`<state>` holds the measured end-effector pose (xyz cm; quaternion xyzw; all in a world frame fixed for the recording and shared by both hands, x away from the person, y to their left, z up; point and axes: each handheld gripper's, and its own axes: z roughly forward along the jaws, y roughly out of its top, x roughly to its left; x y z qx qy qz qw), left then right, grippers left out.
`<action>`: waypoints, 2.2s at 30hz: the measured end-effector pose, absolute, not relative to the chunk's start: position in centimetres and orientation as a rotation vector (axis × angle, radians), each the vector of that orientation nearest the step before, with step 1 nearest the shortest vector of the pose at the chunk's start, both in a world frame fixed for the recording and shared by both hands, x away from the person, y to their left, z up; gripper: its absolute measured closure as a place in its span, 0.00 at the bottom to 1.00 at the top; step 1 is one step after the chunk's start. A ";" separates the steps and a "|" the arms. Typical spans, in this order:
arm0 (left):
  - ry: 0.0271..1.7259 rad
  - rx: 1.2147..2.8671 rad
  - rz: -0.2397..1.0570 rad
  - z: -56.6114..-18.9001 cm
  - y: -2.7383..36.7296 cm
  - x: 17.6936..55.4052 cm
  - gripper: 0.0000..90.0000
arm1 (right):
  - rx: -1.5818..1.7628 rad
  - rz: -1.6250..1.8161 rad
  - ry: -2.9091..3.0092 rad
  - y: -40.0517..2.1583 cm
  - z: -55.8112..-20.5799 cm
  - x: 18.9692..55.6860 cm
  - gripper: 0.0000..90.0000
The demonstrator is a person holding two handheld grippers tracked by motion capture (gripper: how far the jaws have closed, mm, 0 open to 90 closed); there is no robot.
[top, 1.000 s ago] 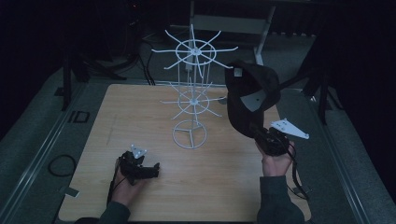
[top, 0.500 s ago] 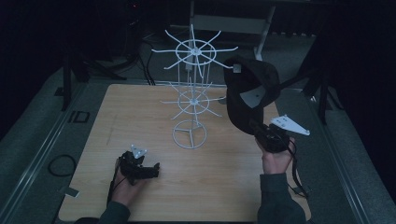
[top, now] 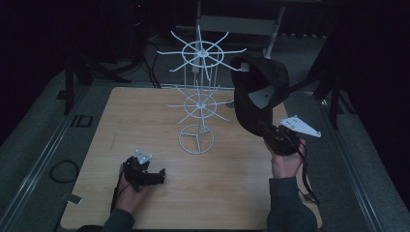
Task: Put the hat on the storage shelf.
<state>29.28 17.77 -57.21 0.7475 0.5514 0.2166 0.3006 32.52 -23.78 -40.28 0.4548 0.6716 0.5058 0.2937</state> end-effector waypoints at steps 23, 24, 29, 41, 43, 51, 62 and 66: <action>1.462 1.985 0.573 -57.2 17.8 29.3 0.00 | 1.188 1.349 1.774 -23.6 -39.3 32.8 0.96; 1.462 1.986 0.573 -57.2 17.8 29.3 0.00 | 1.187 1.350 1.773 -23.6 -39.2 32.8 0.96; 1.462 1.986 0.574 -57.2 17.8 29.3 0.00 | 1.184 1.355 1.771 -23.6 -39.1 32.9 0.96; 1.463 1.986 0.574 -57.2 17.8 29.3 0.00 | 1.183 1.359 1.759 -23.7 -38.9 32.9 0.96; 1.463 1.984 0.574 -57.2 17.7 29.3 0.00 | 1.183 1.360 1.756 -23.7 -38.8 32.8 0.96; 1.463 1.984 0.574 -57.2 17.7 29.3 0.00 | 1.174 1.360 1.745 -23.5 -38.3 32.9 0.96; 1.462 1.985 0.574 -57.2 17.7 29.3 0.00 | 1.176 1.369 1.725 -23.5 -38.0 32.9 0.96; 1.462 1.985 0.573 -57.2 17.7 29.3 0.00 | 1.172 1.375 1.719 -23.5 -37.9 32.8 0.96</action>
